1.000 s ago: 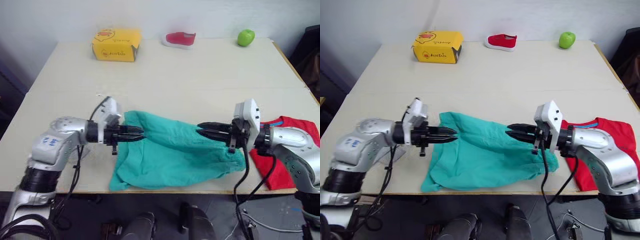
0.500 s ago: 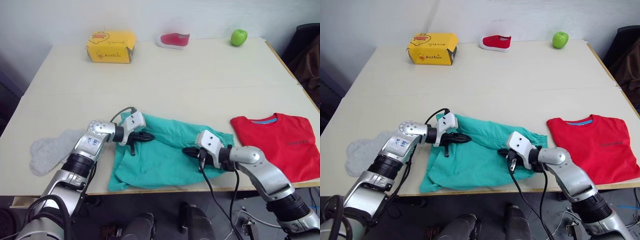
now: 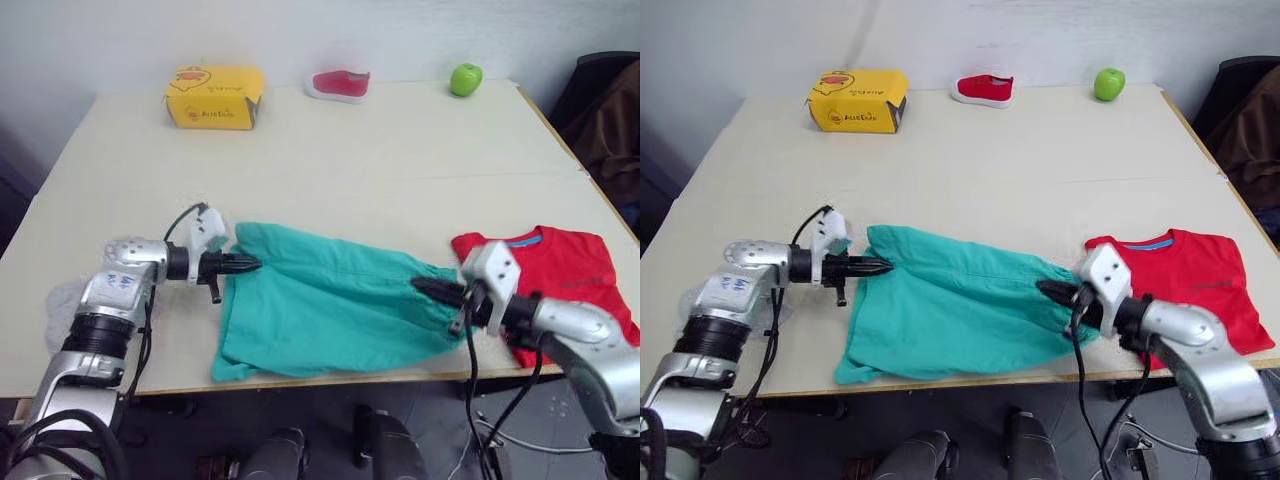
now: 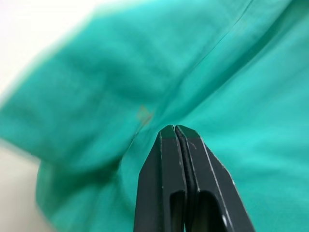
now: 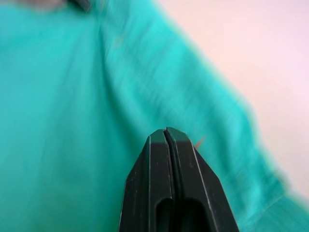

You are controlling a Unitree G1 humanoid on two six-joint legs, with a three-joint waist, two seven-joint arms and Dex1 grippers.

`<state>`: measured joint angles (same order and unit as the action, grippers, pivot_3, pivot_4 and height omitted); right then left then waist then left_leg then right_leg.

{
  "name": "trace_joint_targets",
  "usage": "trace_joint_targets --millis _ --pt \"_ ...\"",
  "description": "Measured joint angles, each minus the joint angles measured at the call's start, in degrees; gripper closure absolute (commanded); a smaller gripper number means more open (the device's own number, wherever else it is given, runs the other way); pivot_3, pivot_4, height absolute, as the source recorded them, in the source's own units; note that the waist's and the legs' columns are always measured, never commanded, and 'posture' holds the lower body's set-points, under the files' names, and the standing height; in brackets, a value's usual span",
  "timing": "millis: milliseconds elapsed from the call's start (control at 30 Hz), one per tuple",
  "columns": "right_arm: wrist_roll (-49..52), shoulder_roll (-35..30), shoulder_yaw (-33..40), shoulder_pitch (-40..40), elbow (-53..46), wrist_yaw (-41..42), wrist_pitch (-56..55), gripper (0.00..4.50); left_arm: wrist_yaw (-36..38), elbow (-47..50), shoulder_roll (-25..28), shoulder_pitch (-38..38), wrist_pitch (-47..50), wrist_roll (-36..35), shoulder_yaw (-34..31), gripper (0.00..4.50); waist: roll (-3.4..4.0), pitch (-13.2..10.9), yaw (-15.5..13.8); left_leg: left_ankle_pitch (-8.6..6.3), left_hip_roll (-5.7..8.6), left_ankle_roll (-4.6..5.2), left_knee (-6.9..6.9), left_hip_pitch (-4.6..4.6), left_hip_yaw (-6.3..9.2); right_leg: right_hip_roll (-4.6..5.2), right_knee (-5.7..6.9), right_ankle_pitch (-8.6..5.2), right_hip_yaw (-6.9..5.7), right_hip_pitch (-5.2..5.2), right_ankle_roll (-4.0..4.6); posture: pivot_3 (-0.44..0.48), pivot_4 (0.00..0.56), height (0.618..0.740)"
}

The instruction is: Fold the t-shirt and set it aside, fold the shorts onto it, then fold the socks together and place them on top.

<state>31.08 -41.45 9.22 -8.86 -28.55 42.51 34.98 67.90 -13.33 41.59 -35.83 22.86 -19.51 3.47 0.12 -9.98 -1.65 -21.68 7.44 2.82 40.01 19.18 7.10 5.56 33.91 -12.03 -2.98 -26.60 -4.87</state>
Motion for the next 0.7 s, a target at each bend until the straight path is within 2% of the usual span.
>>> trace_joint_targets --millis 100,200,300,433,533,700 --pt "2.2 0.6 -0.9 -3.2 -0.4 -0.7 2.7 4.5 2.4 13.4 2.4 1.3 8.5 -6.7 -1.4 4.49 0.01 0.0 0.1 -0.06 -0.04 0.03 -0.05 0.0 -0.01 -0.04 -0.09 -0.01 0.03 0.0 0.01 0.0 0.15 0.74" --pt "-0.2 0.8 -7.5 -5.7 1.3 1.5 1.4 4.5 2.9 20.5 3.0 5.5 10.8 -6.9 1.9 4.49 0.05 0.0 0.3 -0.1 -0.04 0.06 -0.06 -0.07 -0.14 -0.08 -0.1 -0.01 0.09 0.01 0.01 0.0 0.15 0.74" --pt "-4.4 2.7 -14.1 -8.9 6.6 2.7 -0.7 4.5 0.1 20.6 0.7 8.8 10.3 -3.5 6.4 4.49 0.04 0.0 0.3 -0.1 -0.06 0.06 -0.02 -0.1 -0.21 -0.12 -0.1 -0.01 0.14 0.01 0.02 0.0 0.15 0.74" --pt "-12.6 5.4 -21.9 -14.5 18.0 3.4 -5.3 4.5 -5.3 15.9 -2.2 12.2 4.4 4.3 11.1 4.49 0.04 0.0 0.3 -0.1 -0.08 0.05 -0.04 -0.13 -0.27 -0.15 -0.04 -0.02 0.18 -0.03 0.05 0.0 0.15 0.74" --pt "-18.2 5.2 -24.4 -16.7 25.4 3.1 -9.0 4.5 -5.8 15.8 -0.9 14.2 -0.3 5.5 10.8 4.49 0.08 0.1 0.2 -0.11 -0.1 0.03 -0.05 -0.13 -0.29 -0.15 -0.05 -0.02 0.18 -0.03 0.06 0.0 0.15 0.74" --pt "-21.7 0.2 -21.4 -17.7 31.9 3.7 -15.8 4.5 -6.5 16.9 3.7 20.3 -2.9 5.2 5.0 4.49 0.26 0.2 0.2 -0.15 -0.11 -0.01 -0.09 -0.37 -0.39 -0.15 -0.14 -0.07 0.25 0.08 0.13 0.0 0.15 0.74"
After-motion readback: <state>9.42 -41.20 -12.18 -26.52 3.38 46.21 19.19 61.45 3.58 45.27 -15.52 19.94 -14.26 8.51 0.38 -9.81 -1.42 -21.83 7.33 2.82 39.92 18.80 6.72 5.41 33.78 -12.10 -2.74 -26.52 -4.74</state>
